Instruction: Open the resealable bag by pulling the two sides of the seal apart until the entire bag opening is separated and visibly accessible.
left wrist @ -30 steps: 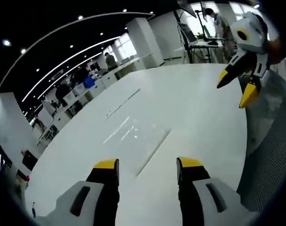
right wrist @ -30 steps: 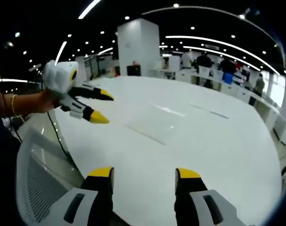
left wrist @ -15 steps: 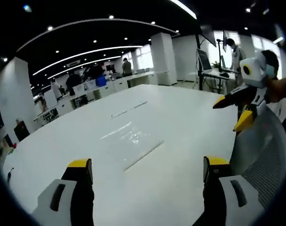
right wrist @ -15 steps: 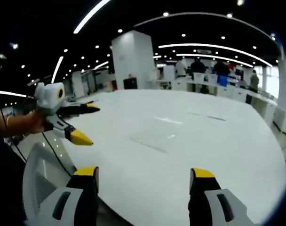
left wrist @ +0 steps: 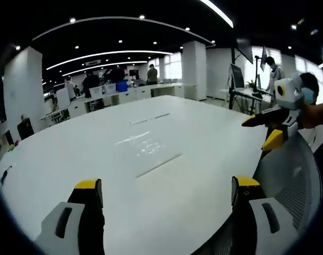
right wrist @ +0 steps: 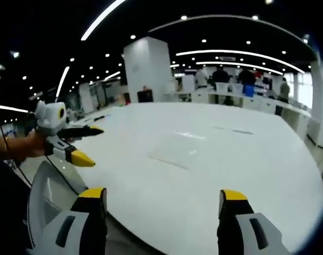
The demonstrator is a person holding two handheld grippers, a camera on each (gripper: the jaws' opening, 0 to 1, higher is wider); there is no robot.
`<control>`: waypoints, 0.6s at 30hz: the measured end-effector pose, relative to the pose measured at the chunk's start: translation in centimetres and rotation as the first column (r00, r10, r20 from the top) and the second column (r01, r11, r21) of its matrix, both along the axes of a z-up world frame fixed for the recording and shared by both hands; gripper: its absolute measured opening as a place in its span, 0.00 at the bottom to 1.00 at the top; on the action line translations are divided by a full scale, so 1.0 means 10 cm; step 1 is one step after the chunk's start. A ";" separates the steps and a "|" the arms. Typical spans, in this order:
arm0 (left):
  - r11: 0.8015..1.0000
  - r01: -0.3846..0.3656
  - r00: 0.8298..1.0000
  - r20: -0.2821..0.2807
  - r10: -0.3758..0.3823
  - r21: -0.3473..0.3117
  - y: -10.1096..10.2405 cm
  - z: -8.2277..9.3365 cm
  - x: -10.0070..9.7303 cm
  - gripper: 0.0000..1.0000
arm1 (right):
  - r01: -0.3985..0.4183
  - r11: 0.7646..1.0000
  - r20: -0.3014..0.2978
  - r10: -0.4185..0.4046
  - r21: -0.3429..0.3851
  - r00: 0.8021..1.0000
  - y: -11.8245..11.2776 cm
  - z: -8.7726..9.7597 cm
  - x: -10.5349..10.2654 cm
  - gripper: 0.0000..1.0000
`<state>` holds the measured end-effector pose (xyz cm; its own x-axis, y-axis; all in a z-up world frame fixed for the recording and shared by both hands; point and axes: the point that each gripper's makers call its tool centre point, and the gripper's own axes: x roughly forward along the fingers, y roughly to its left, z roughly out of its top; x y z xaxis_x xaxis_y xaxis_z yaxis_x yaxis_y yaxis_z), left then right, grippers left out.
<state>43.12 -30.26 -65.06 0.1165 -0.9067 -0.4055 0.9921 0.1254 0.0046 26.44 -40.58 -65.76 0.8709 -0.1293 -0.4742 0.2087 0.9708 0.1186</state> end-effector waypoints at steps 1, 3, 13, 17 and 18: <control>1.000 0.001 1.000 0.002 -0.001 0.001 0.00 0.00 0.00 0.99 | 0.001 1.000 0.002 -0.001 -0.004 1.000 0.01 0.01 -0.01 0.86; 1.000 0.003 1.000 0.005 -0.003 0.010 0.02 -0.01 -0.01 0.99 | 0.002 1.000 0.007 -0.002 -0.012 1.000 0.02 0.01 -0.02 0.86; 1.000 0.005 1.000 -0.002 -0.005 0.011 0.11 -0.02 -0.02 0.99 | 0.009 1.000 0.010 -0.009 -0.014 1.000 0.09 0.03 -0.06 0.85; 1.000 0.006 1.000 0.003 -0.006 0.014 0.11 -0.03 -0.02 0.99 | 0.009 0.999 0.008 -0.008 -0.031 1.000 0.10 0.02 -0.09 0.83; 1.000 0.007 1.000 0.001 -0.007 0.018 0.11 -0.04 -0.02 0.99 | 0.008 0.999 0.010 -0.008 -0.032 1.000 0.10 0.03 -0.10 0.82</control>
